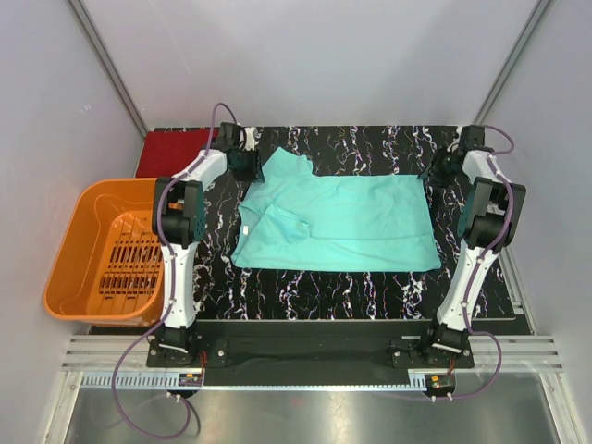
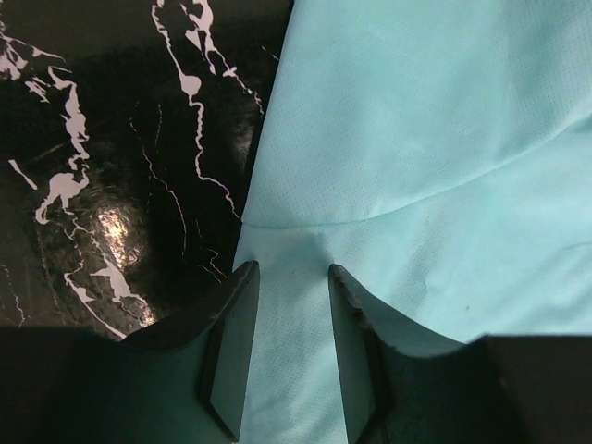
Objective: Fold and stack the t-shirts
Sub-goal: Fold the tshirt
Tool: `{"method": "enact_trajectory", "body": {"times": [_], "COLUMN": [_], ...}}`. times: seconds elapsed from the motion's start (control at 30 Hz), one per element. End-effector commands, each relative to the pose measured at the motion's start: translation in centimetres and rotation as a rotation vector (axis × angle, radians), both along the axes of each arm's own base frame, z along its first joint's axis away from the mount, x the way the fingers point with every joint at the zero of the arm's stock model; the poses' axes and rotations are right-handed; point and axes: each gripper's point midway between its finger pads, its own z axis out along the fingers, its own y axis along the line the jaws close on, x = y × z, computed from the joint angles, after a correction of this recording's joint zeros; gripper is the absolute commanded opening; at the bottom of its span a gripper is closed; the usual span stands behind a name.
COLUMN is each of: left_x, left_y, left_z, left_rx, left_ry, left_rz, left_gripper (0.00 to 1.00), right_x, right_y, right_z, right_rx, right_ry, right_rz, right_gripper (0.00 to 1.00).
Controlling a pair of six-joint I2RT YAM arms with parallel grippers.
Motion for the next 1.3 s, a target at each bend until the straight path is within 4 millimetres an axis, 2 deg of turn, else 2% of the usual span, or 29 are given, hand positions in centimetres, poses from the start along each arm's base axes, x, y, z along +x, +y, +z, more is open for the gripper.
{"method": "enact_trajectory", "body": {"times": [0.0,0.27,0.5,0.57,0.6,0.63,0.8,0.83,0.87,1.1,1.27], "left_x": [2.5,3.7,6.6,7.0,7.5,7.6,8.3,8.5,8.3,7.9,6.3], "left_y": [0.4,1.2,-0.1,-0.1,-0.1,0.0,-0.2,-0.3,-0.4,-0.8,-1.5], "left_z": [2.3,2.8,4.8,4.2,4.6,3.7,2.6,3.0,1.8,0.7,-0.5], "left_rx": [-0.009,-0.001,-0.127,-0.130,-0.132,-0.124,-0.131,-0.132,-0.125,-0.097,-0.068], "left_ry": [-0.088,-0.133,-0.196,-0.193,-0.206,-0.193,-0.168,-0.166,-0.143,-0.097,-0.035], "left_rz": [0.060,0.136,0.141,0.151,0.155,0.165,0.168,0.165,0.156,0.146,0.111], "left_gripper": [0.42,0.45,0.48,0.48,0.48,0.48,0.47,0.47,0.47,0.43,0.40], "right_x": [1.2,1.2,1.2,1.3,1.2,1.3,1.5,1.4,1.4,1.3,0.9], "right_y": [0.3,0.1,0.1,0.0,0.0,0.0,0.2,0.3,0.2,0.2,0.3], "right_z": [1.5,0.7,0.8,1.0,0.9,1.1,0.7,0.7,0.7,0.6,0.3], "right_rx": [0.005,-0.002,-0.004,-0.008,-0.008,-0.009,0.005,0.005,0.003,0.001,0.003], "right_ry": [-0.053,-0.027,-0.026,-0.029,-0.028,-0.032,-0.026,-0.027,-0.027,-0.026,-0.015], "right_rz": [0.029,0.044,0.045,0.043,0.042,0.041,0.045,0.049,0.048,0.049,0.054], "right_gripper": [0.48,0.48,0.49,0.49,0.49,0.49,0.49,0.49,0.49,0.49,0.49]}}
